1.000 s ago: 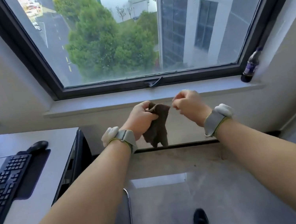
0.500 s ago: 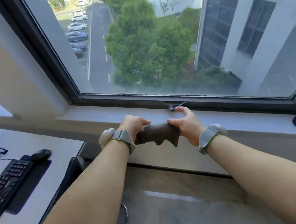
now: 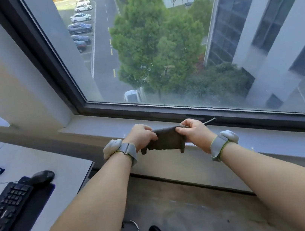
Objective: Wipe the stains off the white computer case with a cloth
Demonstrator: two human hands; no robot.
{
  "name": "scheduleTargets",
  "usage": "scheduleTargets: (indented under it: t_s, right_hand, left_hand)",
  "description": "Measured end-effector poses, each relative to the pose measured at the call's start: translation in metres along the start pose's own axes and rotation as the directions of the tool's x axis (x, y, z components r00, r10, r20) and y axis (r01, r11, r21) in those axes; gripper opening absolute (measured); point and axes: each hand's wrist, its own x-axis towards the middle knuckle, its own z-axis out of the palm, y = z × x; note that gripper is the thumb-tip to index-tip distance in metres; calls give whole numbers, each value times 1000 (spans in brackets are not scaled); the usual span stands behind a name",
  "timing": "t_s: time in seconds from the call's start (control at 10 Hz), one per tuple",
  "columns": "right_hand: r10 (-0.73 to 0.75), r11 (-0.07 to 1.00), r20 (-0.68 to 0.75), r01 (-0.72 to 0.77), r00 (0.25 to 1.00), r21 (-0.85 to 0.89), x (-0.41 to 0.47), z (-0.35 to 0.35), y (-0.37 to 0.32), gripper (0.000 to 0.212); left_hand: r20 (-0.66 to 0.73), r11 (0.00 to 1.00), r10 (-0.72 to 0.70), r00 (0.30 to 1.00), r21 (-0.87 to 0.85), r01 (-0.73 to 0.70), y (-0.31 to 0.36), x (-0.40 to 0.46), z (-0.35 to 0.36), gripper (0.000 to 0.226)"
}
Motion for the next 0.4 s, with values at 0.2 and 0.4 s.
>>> scheduleTargets:
  t_s: [0.2, 0.4]
  right_hand:
    - [137, 967, -175, -93, 975, 239, 56, 27, 5, 19]
    - [209, 973, -301, -167, 930, 158, 107, 31, -7, 42]
  left_hand:
    - [4, 968, -15, 1000, -249, 16, -12, 68, -26, 24]
    - [-77, 946, -1, 997, -322, -24, -8, 119, -37, 59]
